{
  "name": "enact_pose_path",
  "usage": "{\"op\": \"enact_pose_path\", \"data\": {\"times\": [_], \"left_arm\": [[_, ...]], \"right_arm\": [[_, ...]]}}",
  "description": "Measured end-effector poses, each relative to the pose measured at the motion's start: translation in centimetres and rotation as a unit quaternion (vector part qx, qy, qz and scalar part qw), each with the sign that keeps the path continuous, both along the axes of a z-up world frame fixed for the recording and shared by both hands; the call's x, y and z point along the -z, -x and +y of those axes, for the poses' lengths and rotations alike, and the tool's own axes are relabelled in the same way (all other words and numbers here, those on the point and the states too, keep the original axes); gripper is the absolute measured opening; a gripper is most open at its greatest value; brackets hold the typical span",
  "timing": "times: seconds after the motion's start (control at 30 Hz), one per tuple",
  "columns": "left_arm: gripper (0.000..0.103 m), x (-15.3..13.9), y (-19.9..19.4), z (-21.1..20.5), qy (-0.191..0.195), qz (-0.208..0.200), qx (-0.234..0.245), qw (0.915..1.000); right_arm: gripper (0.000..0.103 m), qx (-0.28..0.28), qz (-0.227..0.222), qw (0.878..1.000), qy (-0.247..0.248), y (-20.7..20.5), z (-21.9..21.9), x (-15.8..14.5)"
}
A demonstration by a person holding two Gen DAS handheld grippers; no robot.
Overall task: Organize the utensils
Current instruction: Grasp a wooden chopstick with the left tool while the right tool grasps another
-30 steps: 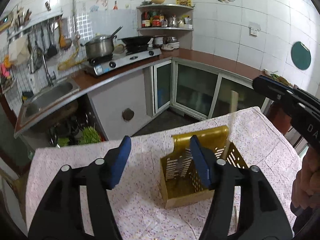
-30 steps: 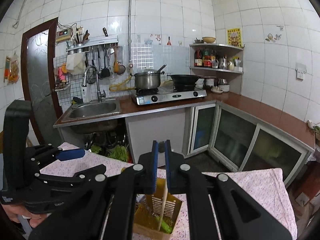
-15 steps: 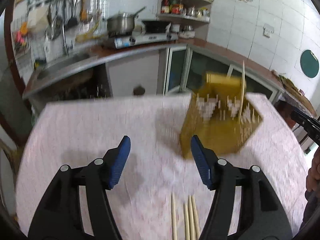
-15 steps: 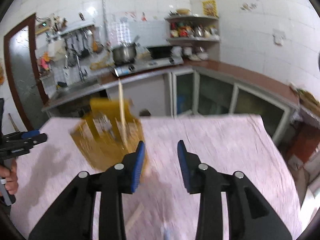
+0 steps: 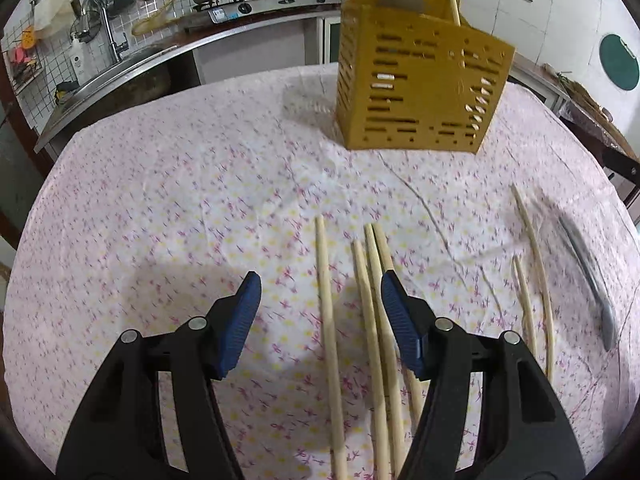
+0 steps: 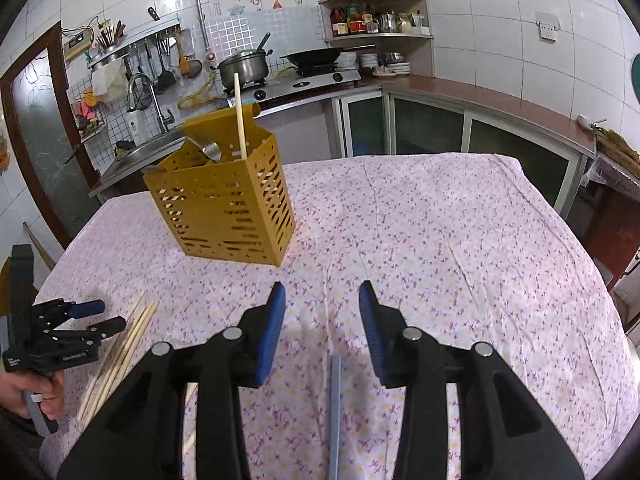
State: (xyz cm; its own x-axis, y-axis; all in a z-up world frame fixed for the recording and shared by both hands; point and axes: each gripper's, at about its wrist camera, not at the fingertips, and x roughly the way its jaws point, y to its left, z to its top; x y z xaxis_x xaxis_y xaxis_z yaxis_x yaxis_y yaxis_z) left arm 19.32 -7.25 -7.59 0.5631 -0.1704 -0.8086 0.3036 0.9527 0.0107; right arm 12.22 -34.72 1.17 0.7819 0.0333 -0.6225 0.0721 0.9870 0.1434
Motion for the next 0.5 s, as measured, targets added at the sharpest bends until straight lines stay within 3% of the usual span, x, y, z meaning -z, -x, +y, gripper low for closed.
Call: {"op": "enact_pose_path", "data": {"times": [0.5], "left_arm": [[0.063,1.7,-1.7,-0.2,-0.014,0.014,-0.007,0.9998]], "right_arm": [[0.040,-0.008,0.044,0.999,0.004,-0.9,2.2,2.1]]}}
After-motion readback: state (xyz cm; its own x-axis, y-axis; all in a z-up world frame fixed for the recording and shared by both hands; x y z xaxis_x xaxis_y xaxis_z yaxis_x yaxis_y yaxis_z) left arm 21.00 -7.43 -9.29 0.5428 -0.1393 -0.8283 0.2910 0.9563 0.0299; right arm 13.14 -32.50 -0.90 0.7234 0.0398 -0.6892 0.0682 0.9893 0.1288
